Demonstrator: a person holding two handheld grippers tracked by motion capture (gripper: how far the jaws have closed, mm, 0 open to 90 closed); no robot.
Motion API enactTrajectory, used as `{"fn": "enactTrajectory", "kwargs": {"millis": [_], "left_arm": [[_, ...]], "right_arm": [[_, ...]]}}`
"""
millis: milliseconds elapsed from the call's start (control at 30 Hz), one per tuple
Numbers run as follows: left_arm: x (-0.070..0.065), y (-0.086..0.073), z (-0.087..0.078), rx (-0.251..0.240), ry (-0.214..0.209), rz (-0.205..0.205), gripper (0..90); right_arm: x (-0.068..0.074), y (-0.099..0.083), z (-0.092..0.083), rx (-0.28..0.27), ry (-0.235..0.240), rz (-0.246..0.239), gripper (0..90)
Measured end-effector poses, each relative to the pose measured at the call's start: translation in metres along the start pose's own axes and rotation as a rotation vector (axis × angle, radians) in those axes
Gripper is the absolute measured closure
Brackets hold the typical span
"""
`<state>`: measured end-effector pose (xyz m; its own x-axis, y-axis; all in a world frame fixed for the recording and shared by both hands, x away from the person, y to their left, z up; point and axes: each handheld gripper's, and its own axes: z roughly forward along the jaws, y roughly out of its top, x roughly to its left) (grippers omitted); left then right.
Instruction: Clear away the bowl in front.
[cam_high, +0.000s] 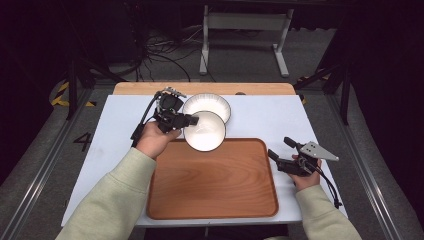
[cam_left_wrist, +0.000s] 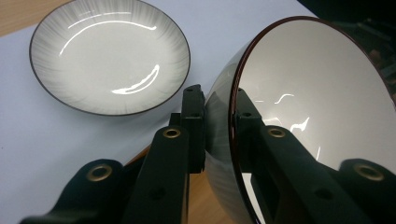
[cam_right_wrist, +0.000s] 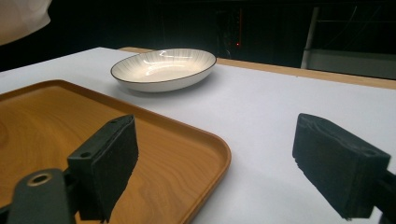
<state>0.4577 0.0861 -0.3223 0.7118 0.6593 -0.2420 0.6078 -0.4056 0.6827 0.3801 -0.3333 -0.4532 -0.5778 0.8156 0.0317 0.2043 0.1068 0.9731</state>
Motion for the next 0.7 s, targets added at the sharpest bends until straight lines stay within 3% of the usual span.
{"fn": "enactTrajectory", "kwargs": {"millis": [467,700], "left_arm": [[-0.006,-0.013,0.019,0.082,-0.017,0.052,80.2],[-0.009,-0.019,0.027,0.112,-0.032,0.054,80.2]], "right_arm": [[0.000,0.000,0.000,0.001,0.000,-0.001,14.8],[0.000,0.000,0.000,0.002,0.001,-0.001,14.7]]}}
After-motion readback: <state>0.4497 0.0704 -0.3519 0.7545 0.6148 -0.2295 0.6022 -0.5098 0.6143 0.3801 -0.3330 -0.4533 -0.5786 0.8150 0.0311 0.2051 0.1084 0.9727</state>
